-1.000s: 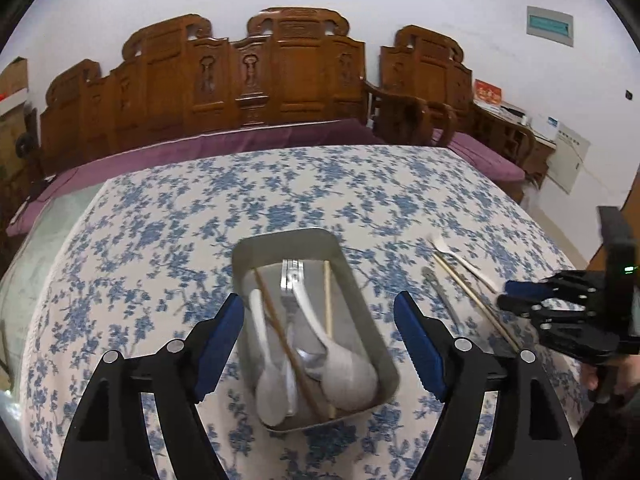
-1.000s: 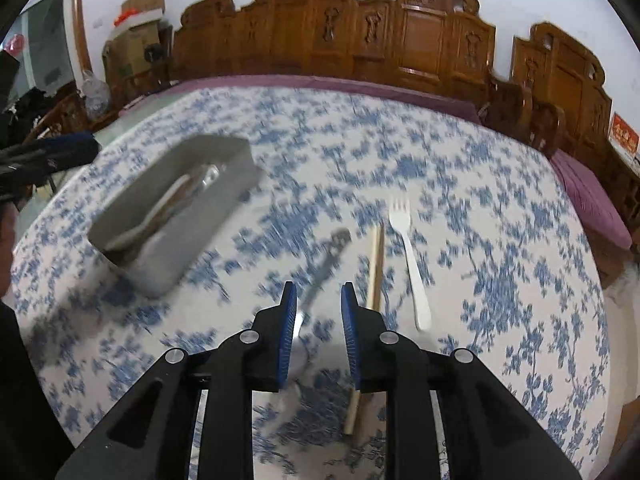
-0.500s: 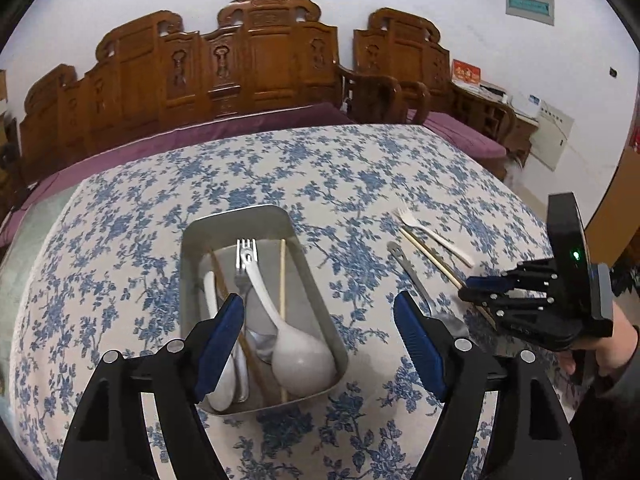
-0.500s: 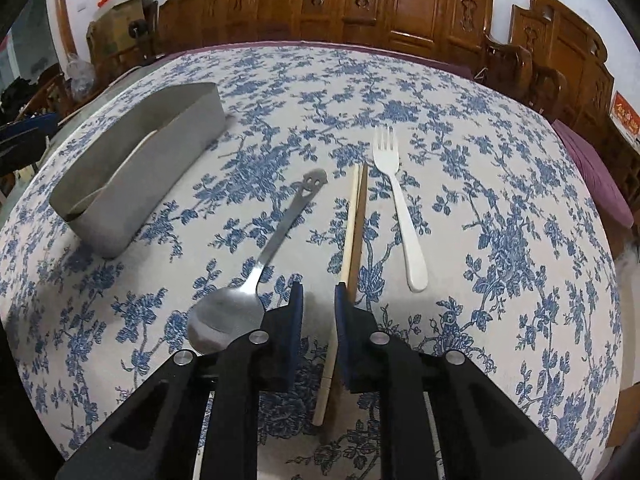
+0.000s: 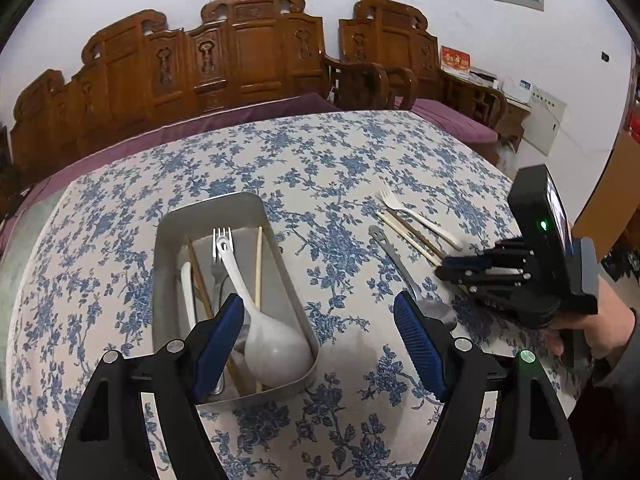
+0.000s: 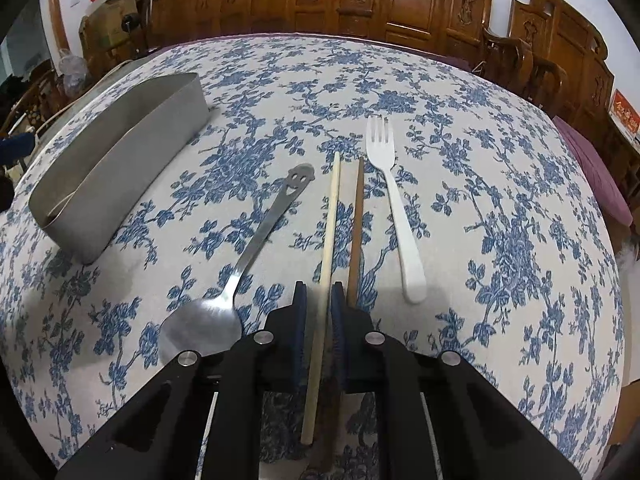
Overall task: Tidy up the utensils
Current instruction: 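Grasp a light bamboo chopstick from the table with the right gripper, then grasp the smiley-face steel spoon with the left gripper while the right holds the chopstick, then carry the steel spoon into the tray and open the left gripper, then carry the bamboo chopstick over the tray and lower it with the right gripper, then grasp the white plastic fork with the right gripper while the left moves toward the dark chopstick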
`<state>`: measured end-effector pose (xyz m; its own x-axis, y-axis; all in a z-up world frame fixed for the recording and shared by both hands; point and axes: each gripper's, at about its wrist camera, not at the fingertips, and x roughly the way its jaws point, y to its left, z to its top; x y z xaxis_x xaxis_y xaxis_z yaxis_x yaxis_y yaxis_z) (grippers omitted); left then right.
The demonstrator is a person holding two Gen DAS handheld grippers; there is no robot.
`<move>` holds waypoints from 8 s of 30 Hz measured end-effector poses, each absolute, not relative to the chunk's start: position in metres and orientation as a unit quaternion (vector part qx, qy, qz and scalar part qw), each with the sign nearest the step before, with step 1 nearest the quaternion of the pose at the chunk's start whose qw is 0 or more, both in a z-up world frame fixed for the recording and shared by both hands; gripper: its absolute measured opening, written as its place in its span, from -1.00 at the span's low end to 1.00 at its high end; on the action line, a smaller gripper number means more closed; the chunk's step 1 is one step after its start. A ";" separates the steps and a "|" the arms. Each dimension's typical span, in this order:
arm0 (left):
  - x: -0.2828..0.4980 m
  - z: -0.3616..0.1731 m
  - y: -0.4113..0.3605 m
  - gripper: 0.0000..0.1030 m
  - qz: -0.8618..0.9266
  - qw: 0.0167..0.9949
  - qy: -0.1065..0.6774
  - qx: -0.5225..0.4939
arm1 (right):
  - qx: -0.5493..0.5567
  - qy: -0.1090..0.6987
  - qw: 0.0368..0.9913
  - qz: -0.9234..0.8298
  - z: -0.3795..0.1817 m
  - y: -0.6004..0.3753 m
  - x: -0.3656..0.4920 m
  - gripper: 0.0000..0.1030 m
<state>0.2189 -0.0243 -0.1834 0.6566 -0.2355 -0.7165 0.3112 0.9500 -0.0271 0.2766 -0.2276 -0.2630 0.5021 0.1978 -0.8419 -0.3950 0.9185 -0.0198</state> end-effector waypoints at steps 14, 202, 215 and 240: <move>0.218 -0.207 -0.078 0.43 -0.158 0.889 0.422 0.075 | -0.090 0.445 0.867 0.205 -0.242 -0.233 0.277 -0.89; 0.273 -0.171 0.088 -0.53 -0.043 0.915 0.400 -0.010 | -0.052 0.379 0.884 0.268 -0.180 -0.141 0.261 -0.85; 0.258 -0.170 0.050 0.54 -0.075 0.918 0.390 0.003 | -0.074 0.406 0.896 0.163 -0.216 -0.252 0.284 -0.63; 0.245 -0.187 -0.022 0.66 -0.093 0.910 0.403 0.038 | -0.114 0.474 0.854 0.183 -0.265 -0.254 0.363 -0.66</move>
<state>0.2454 -0.0224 -0.1871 0.6579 -0.1386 -0.7402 0.2005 0.9797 -0.0052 0.3631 -0.2543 -0.2654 0.4833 0.2051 -0.8511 -0.4208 0.9069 -0.0204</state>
